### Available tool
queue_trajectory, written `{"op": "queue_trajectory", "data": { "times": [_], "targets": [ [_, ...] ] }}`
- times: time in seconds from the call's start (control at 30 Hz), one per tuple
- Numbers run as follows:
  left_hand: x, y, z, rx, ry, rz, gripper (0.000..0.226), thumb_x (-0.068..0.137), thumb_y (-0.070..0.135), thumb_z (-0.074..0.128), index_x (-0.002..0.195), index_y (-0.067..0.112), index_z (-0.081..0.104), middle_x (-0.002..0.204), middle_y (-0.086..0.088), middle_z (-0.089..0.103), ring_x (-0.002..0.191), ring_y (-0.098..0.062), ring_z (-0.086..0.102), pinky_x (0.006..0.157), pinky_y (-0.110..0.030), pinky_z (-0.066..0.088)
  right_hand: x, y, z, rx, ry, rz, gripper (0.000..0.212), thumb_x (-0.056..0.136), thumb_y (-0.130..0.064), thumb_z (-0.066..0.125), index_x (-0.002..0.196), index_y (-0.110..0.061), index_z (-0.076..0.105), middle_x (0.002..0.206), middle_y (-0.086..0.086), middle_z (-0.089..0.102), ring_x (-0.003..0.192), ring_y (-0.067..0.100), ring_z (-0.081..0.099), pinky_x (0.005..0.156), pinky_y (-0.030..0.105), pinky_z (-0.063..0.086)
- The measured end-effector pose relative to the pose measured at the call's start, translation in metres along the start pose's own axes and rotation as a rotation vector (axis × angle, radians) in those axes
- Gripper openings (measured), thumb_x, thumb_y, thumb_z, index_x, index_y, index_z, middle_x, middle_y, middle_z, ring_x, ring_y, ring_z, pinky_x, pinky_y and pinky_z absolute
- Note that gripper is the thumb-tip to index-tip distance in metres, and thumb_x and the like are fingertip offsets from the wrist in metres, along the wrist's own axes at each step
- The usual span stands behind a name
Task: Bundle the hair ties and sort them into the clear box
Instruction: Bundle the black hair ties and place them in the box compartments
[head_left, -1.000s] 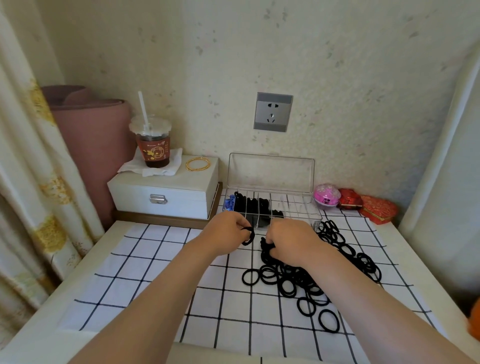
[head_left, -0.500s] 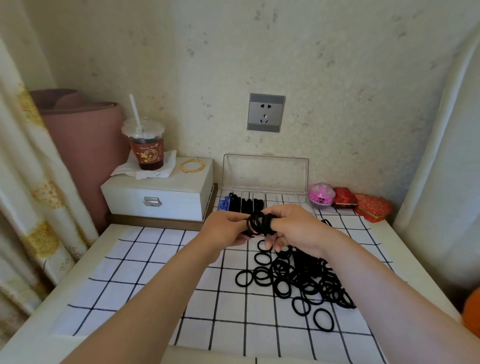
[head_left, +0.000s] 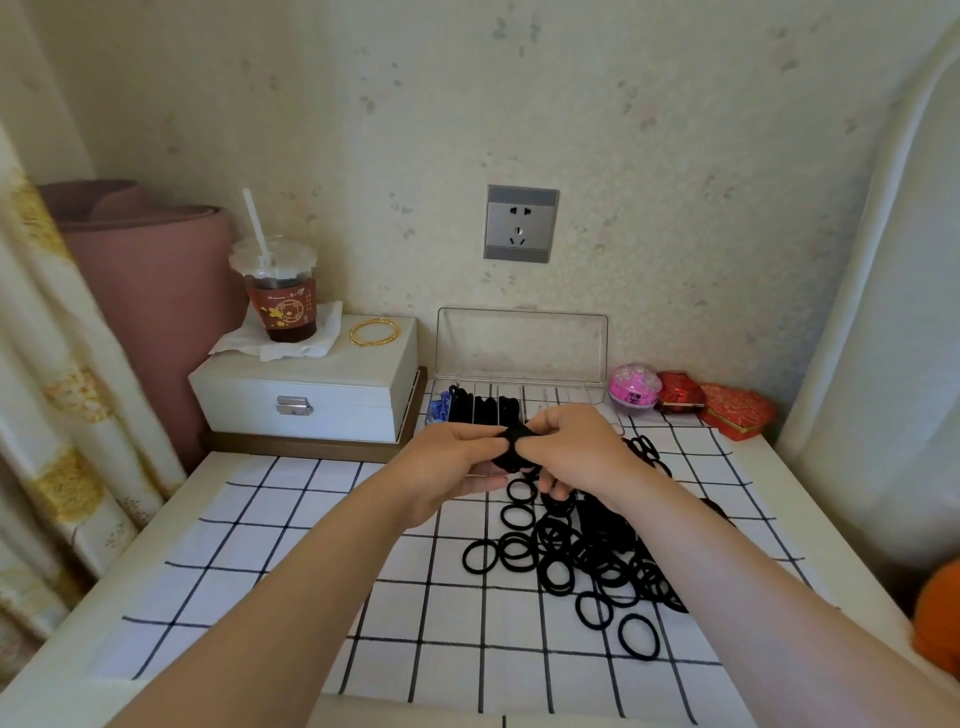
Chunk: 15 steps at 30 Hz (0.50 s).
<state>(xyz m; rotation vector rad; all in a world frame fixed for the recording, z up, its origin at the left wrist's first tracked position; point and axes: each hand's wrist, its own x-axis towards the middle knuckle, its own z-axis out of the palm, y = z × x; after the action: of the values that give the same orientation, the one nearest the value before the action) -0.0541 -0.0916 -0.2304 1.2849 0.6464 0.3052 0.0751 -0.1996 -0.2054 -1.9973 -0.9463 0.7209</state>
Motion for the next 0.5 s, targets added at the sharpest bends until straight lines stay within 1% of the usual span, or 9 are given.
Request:
{"op": "queue_trajectory", "data": {
  "times": [0.07, 0.13, 0.17, 0.27, 0.33, 0.4, 0.43, 0.5],
  "targets": [
    [-0.002, 0.002, 0.002, -0.019, -0.034, 0.002, 0.027, 0.095, 0.013, 0.061, 0.121, 0.005, 0.067, 0.108, -0.014, 0.073, 0.09, -0.016, 0.069, 0.079, -0.028, 0.058, 0.001, 0.0, 0.001, -0.031, 0.008, 0.003, 0.01, 0.084, -0.02, 0.062, 0.093, -0.02, 0.066, 0.061, 0.009, 0.07, 0.045, 0.019, 0.056, 0.047, 0.028, 0.048],
    [-0.005, 0.003, 0.004, -0.009, -0.106, 0.026, 0.03, 0.094, 0.023, 0.064, 0.119, 0.008, 0.069, 0.11, -0.009, 0.073, 0.093, -0.013, 0.068, 0.085, -0.029, 0.057, 0.0, -0.001, 0.002, -0.016, -0.006, 0.002, 0.011, 0.086, -0.023, 0.062, 0.097, -0.02, 0.062, 0.071, 0.012, 0.073, 0.048, 0.019, 0.059, 0.046, 0.028, 0.048],
    [-0.006, 0.003, 0.004, 0.014, -0.127, 0.05, 0.03, 0.092, 0.023, 0.066, 0.119, 0.011, 0.07, 0.112, -0.006, 0.072, 0.095, -0.012, 0.068, 0.088, -0.029, 0.056, 0.0, -0.001, 0.002, 0.003, -0.02, 0.0, 0.013, 0.087, -0.025, 0.063, 0.099, -0.02, 0.061, 0.077, 0.013, 0.075, 0.051, 0.019, 0.061, 0.045, 0.028, 0.048],
    [-0.006, 0.001, 0.002, 0.075, -0.121, 0.091, 0.029, 0.092, 0.015, 0.065, 0.121, 0.015, 0.069, 0.115, -0.003, 0.072, 0.1, -0.011, 0.069, 0.088, -0.026, 0.056, 0.001, 0.001, 0.0, 0.032, -0.064, -0.009, 0.016, 0.087, -0.024, 0.065, 0.103, -0.019, 0.062, 0.09, 0.02, 0.074, 0.058, 0.023, 0.064, 0.05, 0.031, 0.052],
    [-0.007, 0.001, 0.0, 0.132, -0.119, 0.106, 0.028, 0.094, 0.011, 0.062, 0.121, 0.016, 0.068, 0.114, -0.003, 0.073, 0.101, -0.013, 0.069, 0.088, -0.026, 0.056, 0.002, 0.004, -0.002, 0.032, -0.096, -0.008, 0.014, 0.088, -0.017, 0.063, 0.102, -0.02, 0.062, 0.095, 0.024, 0.073, 0.062, 0.028, 0.064, 0.057, 0.036, 0.055],
    [-0.008, 0.001, 0.0, 0.18, -0.12, 0.128, 0.028, 0.096, 0.01, 0.06, 0.121, 0.017, 0.068, 0.113, -0.002, 0.073, 0.103, -0.015, 0.07, 0.088, -0.027, 0.056, 0.002, 0.007, -0.003, 0.062, -0.137, 0.006, 0.018, 0.088, -0.012, 0.061, 0.104, -0.02, 0.062, 0.099, 0.026, 0.071, 0.064, 0.03, 0.064, 0.064, 0.041, 0.055],
    [-0.008, 0.001, 0.001, 0.19, -0.114, 0.138, 0.027, 0.096, 0.01, 0.06, 0.121, 0.016, 0.068, 0.112, -0.003, 0.074, 0.102, -0.015, 0.07, 0.088, -0.027, 0.057, 0.001, 0.007, -0.005, 0.109, -0.163, 0.02, 0.02, 0.088, -0.01, 0.06, 0.106, -0.018, 0.062, 0.1, 0.025, 0.071, 0.065, 0.029, 0.064, 0.065, 0.041, 0.054],
    [-0.009, 0.002, 0.002, 0.207, -0.087, 0.161, 0.027, 0.097, 0.01, 0.058, 0.12, 0.016, 0.07, 0.111, -0.004, 0.074, 0.101, -0.014, 0.07, 0.089, -0.029, 0.057, 0.0, 0.007, -0.009, 0.26, -0.247, 0.047, 0.022, 0.09, -0.009, 0.063, 0.113, -0.012, 0.064, 0.097, 0.021, 0.07, 0.064, 0.023, 0.063, 0.06, 0.034, 0.055]
  ]
}}
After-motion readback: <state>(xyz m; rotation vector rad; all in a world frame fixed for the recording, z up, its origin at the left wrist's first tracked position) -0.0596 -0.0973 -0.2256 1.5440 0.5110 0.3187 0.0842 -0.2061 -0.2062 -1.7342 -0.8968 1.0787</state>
